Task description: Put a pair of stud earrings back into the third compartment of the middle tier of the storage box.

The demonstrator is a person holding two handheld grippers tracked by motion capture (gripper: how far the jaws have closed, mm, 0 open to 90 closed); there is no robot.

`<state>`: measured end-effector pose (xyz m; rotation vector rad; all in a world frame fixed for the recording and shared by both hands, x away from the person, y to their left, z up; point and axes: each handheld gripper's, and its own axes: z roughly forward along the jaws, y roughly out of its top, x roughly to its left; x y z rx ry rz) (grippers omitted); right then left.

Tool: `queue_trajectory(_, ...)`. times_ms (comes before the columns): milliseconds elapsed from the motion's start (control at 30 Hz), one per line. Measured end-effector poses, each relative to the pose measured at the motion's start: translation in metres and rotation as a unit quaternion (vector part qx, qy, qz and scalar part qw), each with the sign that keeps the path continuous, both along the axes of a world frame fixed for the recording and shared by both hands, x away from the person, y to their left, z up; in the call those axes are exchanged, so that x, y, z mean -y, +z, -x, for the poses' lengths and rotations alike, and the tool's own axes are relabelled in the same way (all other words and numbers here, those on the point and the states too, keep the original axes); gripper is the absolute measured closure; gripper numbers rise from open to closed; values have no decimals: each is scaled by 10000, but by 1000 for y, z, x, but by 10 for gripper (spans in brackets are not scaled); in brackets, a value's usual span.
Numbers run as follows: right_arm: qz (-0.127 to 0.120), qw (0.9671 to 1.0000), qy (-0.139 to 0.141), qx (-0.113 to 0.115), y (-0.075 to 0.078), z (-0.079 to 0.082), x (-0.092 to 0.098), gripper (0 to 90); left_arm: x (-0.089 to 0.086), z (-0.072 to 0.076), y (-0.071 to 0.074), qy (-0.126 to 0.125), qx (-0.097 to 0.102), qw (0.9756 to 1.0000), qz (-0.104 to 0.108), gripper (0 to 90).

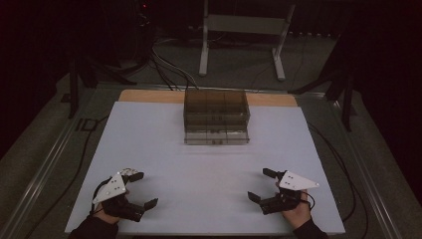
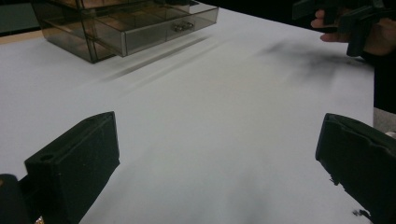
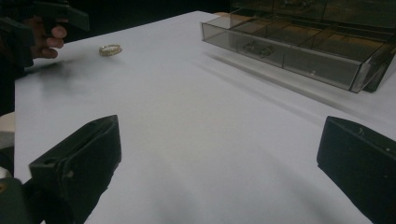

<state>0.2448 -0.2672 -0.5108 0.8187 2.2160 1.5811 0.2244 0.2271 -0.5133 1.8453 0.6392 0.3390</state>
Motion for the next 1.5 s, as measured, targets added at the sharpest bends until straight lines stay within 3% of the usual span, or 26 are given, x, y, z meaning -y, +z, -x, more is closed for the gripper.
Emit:
queue_trajectory(400,-67,10000,-47,5,2,3,1,0,10,3,7,-275,-10,9996,-98,7)
queue_trajectory(867,-159,9998,-55,52,4,5,2,0,18,-2,24,-301,68,9995,-60,7)
queue_trajectory(1000,-202,9997,-98,34,5,5,4,0,15,-7,38,-128,122,9998,23,7)
queue_trajectory(1200,-201,9997,-92,37,6,6,3,0,1,-17,51,358,90,9989,276,7)
queue_trajectory(1267,-205,9997,-92,30,6,5,3,0,1,-17,51,358,90,9989,276,7)
queue_trajectory(1333,-212,9997,-98,20,5,5,4,0,-8,-24,53,786,42,9965,272,7)
queue_trajectory(1400,-217,9997,-89,18,6,6,4,0,-12,-28,52,1024,22,9945,220,7)
queue_trajectory(1433,-217,9997,-89,18,6,6,4,0,-12,-28,52,1024,22,9945,220,7)
queue_trajectory(1500,-218,9997,-82,2,5,5,4,0,-20,-33,48,1306,23,9914,76,7)
